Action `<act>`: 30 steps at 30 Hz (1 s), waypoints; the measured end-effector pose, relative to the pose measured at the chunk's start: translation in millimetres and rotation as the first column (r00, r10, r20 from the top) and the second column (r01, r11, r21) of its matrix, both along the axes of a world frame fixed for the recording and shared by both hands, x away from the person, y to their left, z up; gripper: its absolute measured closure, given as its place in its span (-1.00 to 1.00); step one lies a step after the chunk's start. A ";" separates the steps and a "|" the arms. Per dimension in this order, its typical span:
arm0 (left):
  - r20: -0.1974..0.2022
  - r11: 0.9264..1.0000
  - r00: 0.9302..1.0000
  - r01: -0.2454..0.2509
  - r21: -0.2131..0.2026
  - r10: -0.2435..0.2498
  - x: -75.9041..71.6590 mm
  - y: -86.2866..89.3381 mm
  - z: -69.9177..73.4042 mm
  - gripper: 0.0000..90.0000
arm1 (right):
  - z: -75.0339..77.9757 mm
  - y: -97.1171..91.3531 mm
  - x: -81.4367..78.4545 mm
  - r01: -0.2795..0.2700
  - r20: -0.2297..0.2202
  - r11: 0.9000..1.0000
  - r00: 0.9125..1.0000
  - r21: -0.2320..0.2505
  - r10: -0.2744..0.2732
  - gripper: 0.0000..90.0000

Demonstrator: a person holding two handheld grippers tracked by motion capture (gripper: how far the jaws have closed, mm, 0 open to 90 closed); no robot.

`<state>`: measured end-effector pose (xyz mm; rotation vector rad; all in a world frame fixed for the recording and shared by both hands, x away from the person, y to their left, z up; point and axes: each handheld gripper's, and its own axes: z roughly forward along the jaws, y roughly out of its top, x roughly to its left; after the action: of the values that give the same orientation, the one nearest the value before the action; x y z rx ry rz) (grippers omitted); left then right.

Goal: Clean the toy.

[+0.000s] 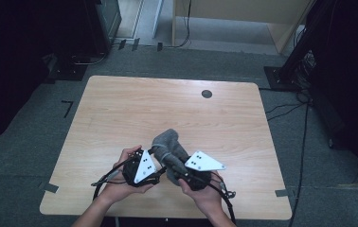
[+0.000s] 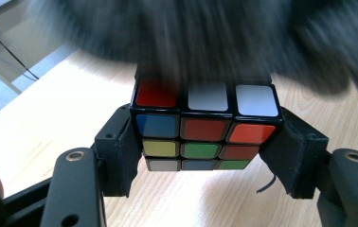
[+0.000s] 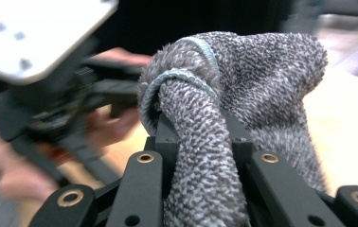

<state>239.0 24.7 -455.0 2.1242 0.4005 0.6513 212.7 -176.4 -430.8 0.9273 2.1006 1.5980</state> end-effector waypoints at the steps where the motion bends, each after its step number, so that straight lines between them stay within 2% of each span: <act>1: 0.003 1.000 1.000 0.000 -0.001 0.000 -0.1 0.7 -0.2 -0.23 | -1.2 4.2 -0.7 -0.013 0.004 1.000 1.000 -0.013 0.013 0.66; 3: -0.008 1.000 1.000 0.002 -0.018 -0.002 1.6 4.2 0.9 -0.23 | -1.4 1.5 1.9 0.014 0.009 1.000 1.000 0.004 -0.014 0.67; 4: -0.012 1.000 1.000 0.000 -0.027 -0.001 2.5 5.5 1.0 -0.23 | -1.0 -2.3 3.2 0.053 0.026 0.999 0.998 -0.002 -0.053 0.67; 6: -0.030 0.998 1.000 -0.001 -0.060 0.000 5.3 8.5 0.4 -0.23 | -0.3 -9.8 4.7 0.125 0.063 0.992 0.990 -0.021 -0.123 0.67; 7: -0.034 0.998 0.999 -0.001 -0.065 -0.001 5.8 8.6 -0.4 -0.23 | -0.3 -11.9 5.0 0.138 0.060 0.990 0.989 -0.016 -0.137 0.67; 9: -0.031 0.998 0.999 0.008 -0.057 -0.009 4.6 6.6 -1.0 -0.23 | -0.9 -12.2 4.5 0.118 0.045 0.993 0.992 0.005 -0.118 0.66; 11: -0.030 0.998 0.999 0.016 -0.055 -0.018 3.5 5.6 -0.7 -0.23 | -1.2 -3.1 -1.4 0.078 0.093 0.996 0.993 -0.042 -0.074 0.66; 13: -0.033 0.997 0.999 0.024 -0.074 -0.026 3.8 7.6 0.1 -0.23 | 0.6 4.8 -5.4 0.059 0.142 0.993 0.989 -0.104 -0.043 0.65; 14: -0.037 0.996 0.999 0.025 -0.087 -0.028 4.5 9.3 1.0 -0.23 | 2.2 3.2 -4.4 0.074 0.148 0.992 0.987 -0.104 -0.058 0.65; 15: -0.041 0.995 0.999 0.023 -0.097 -0.027 5.1 10.5 1.6 -0.23 | 3.6 -0.3 -3.2 0.113 0.154 0.988 0.983 -0.102 -0.097 0.65; 17: -0.052 0.993 0.998 0.021 -0.112 -0.027 6.0 11.0 2.0 -0.23 | 4.8 -5.8 -1.7 0.179 0.168 0.977 0.973 -0.116 -0.158 0.66; 18: -0.057 0.993 0.998 0.020 -0.112 -0.027 6.1 9.8 1.3 -0.23 | 4.8 -6.7 -1.7 0.169 0.159 0.980 0.976 -0.104 -0.151 0.66; 20: -0.055 0.995 0.998 0.020 -0.100 -0.025 5.2 7.1 0.1 -0.23 | 3.7 0.2 -5.6 0.106 0.158 0.988 0.983 -0.111 -0.088 0.65; 21: -0.054 0.995 0.998 0.025 -0.096 -0.030 4.4 6.2 -0.1 -0.23 | 2.8 5.6 -7.3 0.048 0.161 0.991 0.987 -0.123 -0.028 0.64; 22: -0.051 0.995 0.998 0.029 -0.095 -0.034 3.7 6.1 -0.1 -0.23 | 1.9 10.5 -8.8 0.003 0.154 0.991 0.988 -0.132 0.017 0.64; 23: -0.048 0.995 0.998 0.026 -0.096 -0.030 3.7 6.8 0.1 -0.23 | 1.5 12.6 -8.6 0.002 0.164 0.990 0.986 -0.141 0.022 0.64; 25: -0.057 0.992 0.998 0.021 -0.121 -0.028 5.4 10.4 1.0 -0.23 | 3.1 5.5 -3.1 0.052 0.164 0.991 0.986 -0.125 -0.031 0.64; 27: -0.060 0.991 0.998 0.017 -0.135 -0.025 6.7 12.9 1.4 -0.23 | 4.2 -10.2 5.8 0.155 0.117 0.985 0.982 -0.077 -0.146 0.64; 29: -0.060 0.989 0.998 0.021 -0.146 -0.030 7.4 13.6 1.5 -0.23 | 3.9 -18.7 9.0 0.167 0.077 0.985 0.983 -0.038 -0.164 0.64; 30: -0.057 0.989 0.998 0.019 -0.146 -0.028 7.1 12.4 1.3 -0.23 | 3.7 -19.3 7.9 0.155 0.077 0.988 0.985 -0.020 -0.153 0.64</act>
<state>246.1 37.1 -453.7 2.0093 0.4416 0.5302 220.6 -195.7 -427.1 0.9793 1.9437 1.5010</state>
